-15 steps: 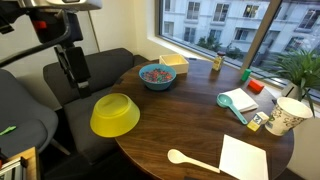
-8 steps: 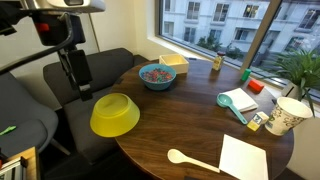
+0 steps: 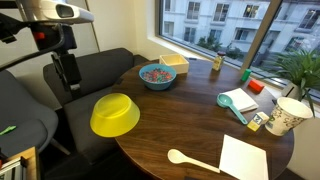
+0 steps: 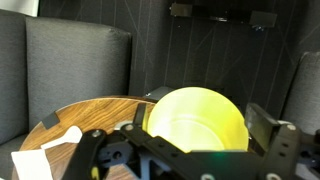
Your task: Put the yellow bowl upright
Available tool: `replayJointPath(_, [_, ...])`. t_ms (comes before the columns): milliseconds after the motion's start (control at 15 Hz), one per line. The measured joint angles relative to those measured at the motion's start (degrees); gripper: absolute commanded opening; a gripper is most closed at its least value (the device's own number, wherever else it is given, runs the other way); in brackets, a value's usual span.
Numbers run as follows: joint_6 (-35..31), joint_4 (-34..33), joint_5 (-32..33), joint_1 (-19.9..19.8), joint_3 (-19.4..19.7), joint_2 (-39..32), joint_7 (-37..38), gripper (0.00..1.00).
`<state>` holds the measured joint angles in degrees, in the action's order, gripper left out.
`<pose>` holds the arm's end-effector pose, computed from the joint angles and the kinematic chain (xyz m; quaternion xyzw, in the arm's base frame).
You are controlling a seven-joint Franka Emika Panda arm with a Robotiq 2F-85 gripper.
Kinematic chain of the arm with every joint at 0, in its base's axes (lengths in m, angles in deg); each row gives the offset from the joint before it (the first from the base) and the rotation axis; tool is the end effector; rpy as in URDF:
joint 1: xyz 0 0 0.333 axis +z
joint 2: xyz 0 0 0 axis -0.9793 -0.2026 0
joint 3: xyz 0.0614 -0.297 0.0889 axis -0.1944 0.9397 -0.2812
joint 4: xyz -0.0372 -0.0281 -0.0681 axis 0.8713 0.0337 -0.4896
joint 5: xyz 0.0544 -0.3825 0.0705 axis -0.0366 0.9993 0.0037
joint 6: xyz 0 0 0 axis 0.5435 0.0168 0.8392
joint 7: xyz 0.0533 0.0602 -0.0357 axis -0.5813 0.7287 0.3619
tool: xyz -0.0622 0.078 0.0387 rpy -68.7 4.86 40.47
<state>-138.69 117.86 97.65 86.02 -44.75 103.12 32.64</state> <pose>0.3550 0.1295 0.4894 0.9797 0.0844 -0.0487 0.1752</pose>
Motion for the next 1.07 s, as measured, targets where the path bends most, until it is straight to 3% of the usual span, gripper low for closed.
replayJointPath(400, [-9.1, 8.0, 1.9, 5.8, -2.8, 0.7, -2.0, 1.00])
replayJointPath(533, [-11.6, 10.0, 2.8, 6.2, -3.2, 0.7, -2.0, 1.00])
replayJointPath(1067, [-11.1, 10.8, 5.1, 5.1, -3.1, 0.9, -2.1, 1.00])
